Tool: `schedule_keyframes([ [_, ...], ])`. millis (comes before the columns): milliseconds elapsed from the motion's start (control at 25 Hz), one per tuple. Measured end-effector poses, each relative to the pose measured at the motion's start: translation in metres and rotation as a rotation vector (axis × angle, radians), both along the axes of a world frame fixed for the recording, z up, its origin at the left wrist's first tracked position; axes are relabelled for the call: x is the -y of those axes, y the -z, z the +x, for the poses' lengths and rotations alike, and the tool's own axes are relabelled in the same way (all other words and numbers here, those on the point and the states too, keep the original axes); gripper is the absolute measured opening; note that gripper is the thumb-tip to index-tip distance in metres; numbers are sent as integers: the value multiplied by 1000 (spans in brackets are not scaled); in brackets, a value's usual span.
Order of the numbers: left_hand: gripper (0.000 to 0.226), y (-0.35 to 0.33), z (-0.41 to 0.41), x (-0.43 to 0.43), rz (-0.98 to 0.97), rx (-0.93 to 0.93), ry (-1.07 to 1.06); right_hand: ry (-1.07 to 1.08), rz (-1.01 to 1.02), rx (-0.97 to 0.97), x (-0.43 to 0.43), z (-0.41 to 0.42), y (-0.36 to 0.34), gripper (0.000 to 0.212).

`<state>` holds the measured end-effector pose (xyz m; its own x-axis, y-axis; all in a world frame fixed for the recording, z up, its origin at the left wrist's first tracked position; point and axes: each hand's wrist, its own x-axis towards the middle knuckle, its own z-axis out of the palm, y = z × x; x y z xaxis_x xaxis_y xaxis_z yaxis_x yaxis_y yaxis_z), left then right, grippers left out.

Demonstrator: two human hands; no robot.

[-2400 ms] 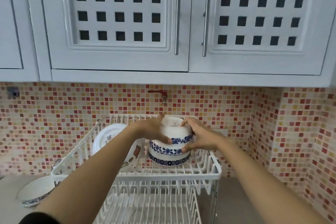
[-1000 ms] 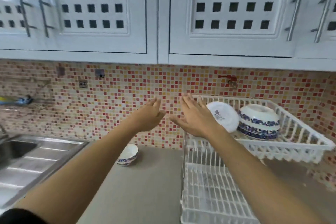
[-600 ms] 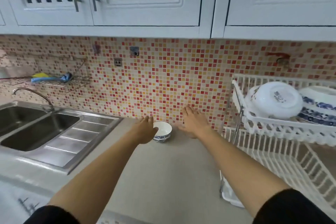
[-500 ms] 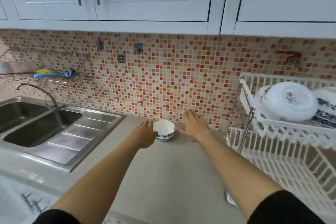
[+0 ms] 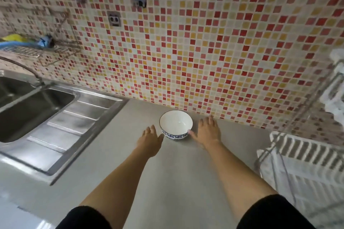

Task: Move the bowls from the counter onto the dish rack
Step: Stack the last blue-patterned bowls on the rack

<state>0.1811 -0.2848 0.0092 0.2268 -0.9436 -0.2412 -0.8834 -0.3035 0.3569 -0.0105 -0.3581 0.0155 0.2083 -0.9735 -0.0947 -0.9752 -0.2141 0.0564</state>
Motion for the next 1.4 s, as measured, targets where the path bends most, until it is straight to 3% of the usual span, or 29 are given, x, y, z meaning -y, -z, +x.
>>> schedule_keyframes([
  [200, 68, 41, -4, 56, 24, -171, -169, 41, 67, 138, 50, 13, 42, 78],
  [360, 68, 57, -9, 83, 65, -252, -291, 203, 252, 396, 75, 25, 64, 71],
  [480, 55, 59, -14, 92, 68, -270, -311, 237, 289, 415, 84, 35, 70, 48],
  [600, 36, 55, -19, 96, 45, -345, -392, 338, 280, 486, 81, 42, 67, 42],
  [840, 35, 36, -27, 57, -67, -365, -449, 317, 143, 592, 33, 38, 60, 30],
  [1040, 77, -6, -33, -8, -215, -314, -354, 214, -19, 632, -39, 22, 17, 30],
  [1400, 58, -111, -61, -174, -656, -296, -206, 17, -364, 726, -207, -22, -89, 37],
])
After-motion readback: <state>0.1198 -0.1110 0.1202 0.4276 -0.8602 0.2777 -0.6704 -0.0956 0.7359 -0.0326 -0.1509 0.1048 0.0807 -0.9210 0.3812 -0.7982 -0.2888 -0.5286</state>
